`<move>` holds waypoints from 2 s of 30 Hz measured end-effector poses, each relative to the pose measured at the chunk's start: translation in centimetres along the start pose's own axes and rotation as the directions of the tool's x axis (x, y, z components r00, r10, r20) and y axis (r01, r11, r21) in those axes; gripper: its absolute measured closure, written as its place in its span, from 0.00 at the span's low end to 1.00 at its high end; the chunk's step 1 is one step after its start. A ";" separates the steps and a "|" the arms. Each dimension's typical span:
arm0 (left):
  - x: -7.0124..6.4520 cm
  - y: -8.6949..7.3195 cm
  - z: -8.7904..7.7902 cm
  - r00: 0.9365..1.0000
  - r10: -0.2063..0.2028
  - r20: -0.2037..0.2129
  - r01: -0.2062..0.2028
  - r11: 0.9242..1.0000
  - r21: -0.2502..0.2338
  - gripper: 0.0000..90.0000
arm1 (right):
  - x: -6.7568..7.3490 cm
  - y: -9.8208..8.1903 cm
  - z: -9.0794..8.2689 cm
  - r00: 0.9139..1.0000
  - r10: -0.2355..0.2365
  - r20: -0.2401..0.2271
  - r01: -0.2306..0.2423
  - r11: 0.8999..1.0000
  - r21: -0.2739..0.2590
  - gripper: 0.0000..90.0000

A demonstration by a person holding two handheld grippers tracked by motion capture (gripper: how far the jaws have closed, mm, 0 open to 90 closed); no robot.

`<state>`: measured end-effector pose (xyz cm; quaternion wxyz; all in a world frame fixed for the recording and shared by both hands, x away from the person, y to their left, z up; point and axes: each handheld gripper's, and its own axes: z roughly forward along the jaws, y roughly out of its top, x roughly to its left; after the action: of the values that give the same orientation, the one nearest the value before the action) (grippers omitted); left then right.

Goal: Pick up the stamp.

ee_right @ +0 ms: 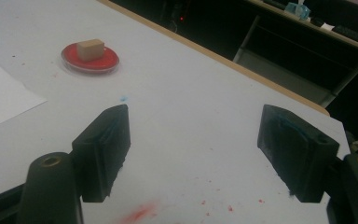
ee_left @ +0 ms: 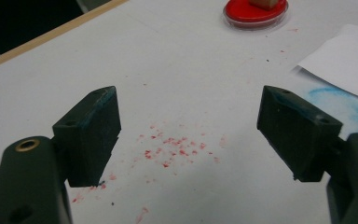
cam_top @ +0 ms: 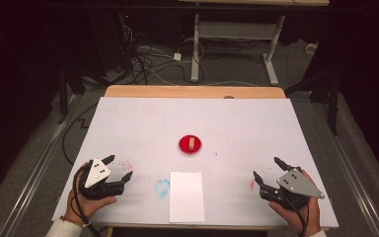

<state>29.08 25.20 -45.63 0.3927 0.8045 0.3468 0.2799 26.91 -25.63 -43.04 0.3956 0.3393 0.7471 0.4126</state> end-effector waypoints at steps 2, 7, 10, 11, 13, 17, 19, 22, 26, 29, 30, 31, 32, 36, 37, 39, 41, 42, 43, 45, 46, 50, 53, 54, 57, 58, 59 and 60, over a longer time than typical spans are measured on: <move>-0.1 0.1 0.2 1.000 -0.003 -0.004 0.003 1.000 0.005 0.23 | -0.1 -0.1 -0.1 1.000 0.003 0.006 -0.003 1.000 0.003 0.28; -0.2 0.5 0.4 1.000 -0.007 0.006 0.007 1.000 0.013 0.24 | 0.0 0.0 -0.4 1.000 0.002 0.020 -0.002 1.000 -0.001 0.29; -0.5 0.9 0.4 1.000 0.000 0.012 0.000 1.000 0.019 0.24 | -0.1 0.0 -0.4 1.000 -0.007 0.024 0.007 1.000 0.004 0.29; -0.5 1.0 0.4 1.000 0.006 0.011 -0.006 1.000 0.024 0.24 | 0.0 0.1 -0.4 1.000 -0.003 0.026 0.003 1.000 0.004 0.29; -0.6 1.5 0.5 1.000 -0.009 0.012 0.009 1.000 0.030 0.25 | 0.1 0.0 -0.4 1.000 -0.007 0.026 0.007 1.000 0.008 0.29; -0.7 2.7 0.9 1.000 -0.025 -0.004 0.025 0.999 0.032 0.29 | 0.1 0.0 -0.3 0.999 -0.009 0.036 0.008 1.000 0.017 0.29; -0.8 3.2 0.9 0.999 -0.036 0.010 0.035 0.999 0.025 0.28 | 0.2 0.1 -0.1 0.999 -0.012 0.033 0.012 1.000 0.014 0.29; -0.9 4.1 1.2 0.999 -0.033 0.015 0.032 0.999 0.030 0.29 | 0.3 -0.1 0.1 1.000 -0.017 0.024 0.016 1.000 0.026 0.29; -1.3 5.6 2.0 0.999 -0.030 0.029 0.029 0.999 0.037 0.30 | 0.2 0.0 0.2 1.000 -0.018 0.025 0.017 1.000 0.023 0.29; -1.7 6.8 2.8 0.998 -0.024 0.049 0.022 0.999 0.040 0.30 | 0.2 0.0 0.2 1.000 -0.019 0.023 0.019 1.000 0.025 0.29; -1.9 7.2 3.1 0.998 -0.021 0.052 0.019 0.999 0.042 0.30 | 0.2 0.0 0.2 0.999 -0.024 0.022 0.023 0.999 0.025 0.29; -2.0 7.6 3.5 0.998 -0.016 0.055 0.013 0.999 0.046 0.30 | 0.2 0.0 0.2 0.999 -0.025 0.022 0.024 0.999 0.024 0.29; -2.2 8.0 3.9 0.998 -0.012 0.063 0.009 0.999 0.047 0.30 | 0.2 0.0 0.2 0.999 -0.026 0.024 0.026 0.999 0.024 0.29; -3.0 9.3 5.7 0.996 0.009 0.091 -0.014 0.998 0.063 0.28 | 0.2 -0.1 0.2 1.000 -0.019 0.023 0.019 0.999 0.027 0.29; -3.2 9.6 6.2 0.995 0.011 0.099 -0.017 0.998 0.063 0.28 | 0.2 -0.1 0.2 1.000 -0.020 0.023 0.019 0.999 0.029 0.29; -3.6 10.2 7.1 0.993 0.023 0.120 -0.031 0.997 0.072 0.28 | 0.2 -0.2 0.3 1.000 -0.021 0.022 0.020 0.999 0.033 0.29; -3.9 10.7 8.0 0.991 0.023 0.131 -0.033 0.997 0.077 0.28 | 0.2 -0.2 0.3 1.000 -0.021 0.023 0.020 0.999 0.035 0.29; -4.0 10.9 8.4 0.990 0.026 0.139 -0.038 0.996 0.082 0.28 | 0.2 -0.2 0.3 1.000 -0.020 0.023 0.019 0.999 0.035 0.29; -4.2 11.1 8.7 0.989 0.028 0.145 -0.041 0.995 0.086 0.28 | 0.2 -0.2 0.3 1.000 -0.021 0.023 0.020 0.999 0.035 0.29; -4.2 11.4 9.4 0.986 0.022 0.163 -0.039 0.994 0.098 0.28 | 0.2 -0.2 0.3 1.000 -0.022 0.021 0.021 0.999 0.037 0.29; -4.3 11.5 9.8 0.984 0.016 0.176 -0.035 0.994 0.104 0.28 | 0.2 -0.2 0.4 1.000 -0.024 0.018 0.023 0.999 0.039 0.29; -4.5 11.8 11.0 0.982 0.009 0.191 -0.032 0.992 0.119 0.28 | 0.3 -0.3 0.5 1.000 -0.026 0.012 0.025 0.999 0.043 0.29; -4.6 12.0 11.6 0.980 0.011 0.199 -0.038 0.991 0.130 0.28 | 0.3 -0.3 0.5 0.999 -0.029 0.012 0.029 0.999 0.045 0.29; -4.7 12.0 11.8 0.980 0.014 0.201 -0.042 0.990 0.133 0.28 | 0.3 -0.3 0.5 1.000 -0.028 0.011 0.028 0.999 0.044 0.29; -4.9 12.3 12.5 0.977 0.010 0.212 -0.041 0.989 0.140 0.28 | 0.4 -0.3 0.6 0.999 -0.031 0.011 0.030 0.998 0.049 0.29; -5.0 12.4 12.8 0.976 0.008 0.219 -0.040 0.989 0.144 0.29 | 0.4 -0.3 0.6 0.999 -0.033 0.011 0.032 0.998 0.051 0.29; -5.1 12.5 13.2 0.974 0.006 0.226 -0.041 0.988 0.148 0.30 | 0.4 -0.3 0.7 0.999 -0.033 0.009 0.032 0.998 0.051 0.29; -5.2 12.6 13.6 0.972 0.004 0.234 -0.041 0.987 0.154 0.30 | 0.4 -0.3 0.7 0.999 -0.034 0.010 0.033 0.998 0.052 0.29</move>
<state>40.02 9.51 -43.40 0.3623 0.8643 0.3102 0.1597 27.27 -25.17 -43.65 0.3974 0.3391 0.7611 0.3845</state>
